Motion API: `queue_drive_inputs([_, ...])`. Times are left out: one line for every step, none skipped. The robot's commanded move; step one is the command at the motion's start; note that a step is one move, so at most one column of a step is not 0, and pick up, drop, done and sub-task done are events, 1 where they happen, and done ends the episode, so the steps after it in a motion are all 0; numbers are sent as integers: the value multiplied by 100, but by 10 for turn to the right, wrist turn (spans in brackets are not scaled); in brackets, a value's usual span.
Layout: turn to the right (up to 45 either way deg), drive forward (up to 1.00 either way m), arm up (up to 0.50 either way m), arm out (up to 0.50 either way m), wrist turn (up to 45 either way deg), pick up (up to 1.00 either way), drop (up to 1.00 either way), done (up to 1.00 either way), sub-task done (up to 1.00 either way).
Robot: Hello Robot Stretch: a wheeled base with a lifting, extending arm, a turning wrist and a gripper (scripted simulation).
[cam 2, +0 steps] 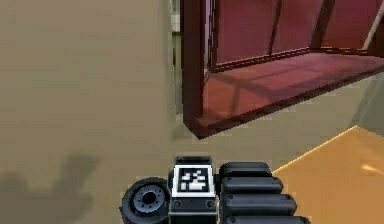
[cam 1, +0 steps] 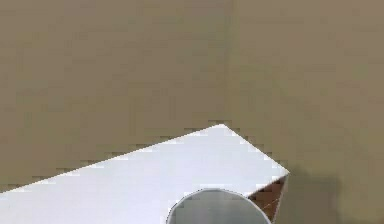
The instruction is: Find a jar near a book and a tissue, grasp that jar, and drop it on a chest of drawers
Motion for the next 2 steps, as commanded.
queue_drive_inputs([450,0,0,0,0,0,0,0,0])
queue_drive_inputs([420,0,0,0,0,0,0,0,0])
